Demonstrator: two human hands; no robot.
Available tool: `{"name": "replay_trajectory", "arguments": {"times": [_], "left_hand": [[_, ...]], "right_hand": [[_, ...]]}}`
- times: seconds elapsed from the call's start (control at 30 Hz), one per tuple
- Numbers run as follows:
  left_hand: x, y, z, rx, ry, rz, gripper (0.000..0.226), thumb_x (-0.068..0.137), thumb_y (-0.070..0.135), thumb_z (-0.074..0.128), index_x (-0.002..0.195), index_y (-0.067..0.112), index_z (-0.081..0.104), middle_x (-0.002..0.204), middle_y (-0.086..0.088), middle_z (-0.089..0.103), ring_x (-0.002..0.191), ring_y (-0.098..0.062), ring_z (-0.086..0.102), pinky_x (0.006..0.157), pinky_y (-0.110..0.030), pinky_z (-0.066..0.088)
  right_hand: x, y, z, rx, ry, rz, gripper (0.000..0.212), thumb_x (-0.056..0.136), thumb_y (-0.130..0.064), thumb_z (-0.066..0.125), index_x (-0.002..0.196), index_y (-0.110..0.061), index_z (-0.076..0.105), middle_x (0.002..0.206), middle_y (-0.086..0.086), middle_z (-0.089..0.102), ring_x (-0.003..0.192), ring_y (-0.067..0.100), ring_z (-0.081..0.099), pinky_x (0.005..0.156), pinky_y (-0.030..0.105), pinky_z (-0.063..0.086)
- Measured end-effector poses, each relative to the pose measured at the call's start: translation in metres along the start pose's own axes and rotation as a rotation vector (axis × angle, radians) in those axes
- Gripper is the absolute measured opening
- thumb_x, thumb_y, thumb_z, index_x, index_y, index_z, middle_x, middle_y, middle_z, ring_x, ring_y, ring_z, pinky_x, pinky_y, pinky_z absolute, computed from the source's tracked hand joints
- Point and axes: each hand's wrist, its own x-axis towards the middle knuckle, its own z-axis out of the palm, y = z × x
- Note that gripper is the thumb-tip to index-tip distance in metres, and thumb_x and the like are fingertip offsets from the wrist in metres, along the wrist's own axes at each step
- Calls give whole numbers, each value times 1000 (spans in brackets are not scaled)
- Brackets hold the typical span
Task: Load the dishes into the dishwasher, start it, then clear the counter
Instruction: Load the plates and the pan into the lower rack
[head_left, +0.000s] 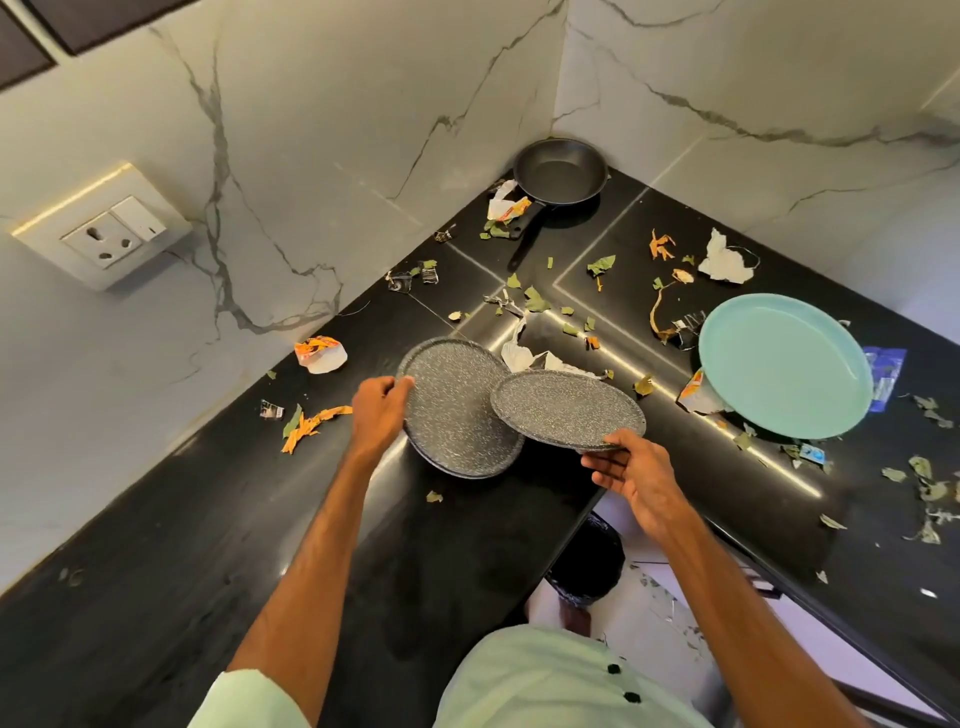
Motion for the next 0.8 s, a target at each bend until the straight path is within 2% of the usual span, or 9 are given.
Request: {"name": "replay_trajectory", "arguments": {"times": [0.07,0.17,0.27,0.4,0.53,0.6,0.67,0.7,0.8], "left_hand": [[-4,13,-8,0,84,46,40,98,31,58,74,-1,63,65,-6,55,58,-15,47,56,-30,38],[-14,34,-18,-20,229,96,33,101,26,55,71,12,57,65,-1,52,57,-11,45,54,-25,37],[-23,49,-21,-6,298,154,34,101,26,53,69,15,52,65,-1,51,56,-11,42,53,-26,36],[-24,57,-6,59,238,252,37,103,31,50,80,4,62,71,-11,60,61,-19,49,56,-35,41],[-36,79,24,152,139,365,35,103,26,50,75,6,59,66,-7,54,57,-14,42,54,-31,35],[-45,94,42,181,91,447,37,103,24,51,72,5,57,63,-7,52,55,-15,41,53,-33,36],[-55,108,64,193,49,522,41,102,24,54,67,2,55,58,-7,51,52,-16,39,51,-37,37],[-59,115,76,206,25,552,42,101,24,55,65,2,53,56,-5,48,50,-15,37,50,-36,35],[-82,140,112,274,-81,692,43,99,34,54,65,9,52,56,-3,50,49,-20,44,50,-37,41]], "right_hand": [[-2,-1,-2,37,-15,-7,14,94,-10,54,87,-5,65,81,18,75,67,24,72,59,29,53],[-4,0,-9,84,-23,-21,12,94,-11,54,88,-5,63,81,18,74,68,25,72,58,30,52],[-6,-1,-17,87,-2,-58,9,94,-10,54,91,-4,61,79,16,72,69,26,73,55,30,53],[-14,-7,-32,-69,54,-146,12,94,-9,56,90,0,63,77,18,70,62,22,71,56,33,54],[-18,-20,-68,-369,188,-268,28,92,-17,64,83,10,65,81,27,69,68,30,70,62,39,63],[-25,-28,-88,-554,261,-351,34,90,-25,66,72,4,65,70,21,68,61,29,68,61,44,63],[-36,-36,-106,-694,347,-428,38,89,-25,65,59,-3,59,54,14,60,46,15,54,52,37,56],[-44,-39,-114,-742,391,-463,39,89,-25,64,55,-8,56,49,8,54,43,11,45,47,32,47],[-71,-45,-143,-822,489,-507,39,89,-27,62,54,-15,51,49,-1,46,43,8,35,46,24,32]]}}
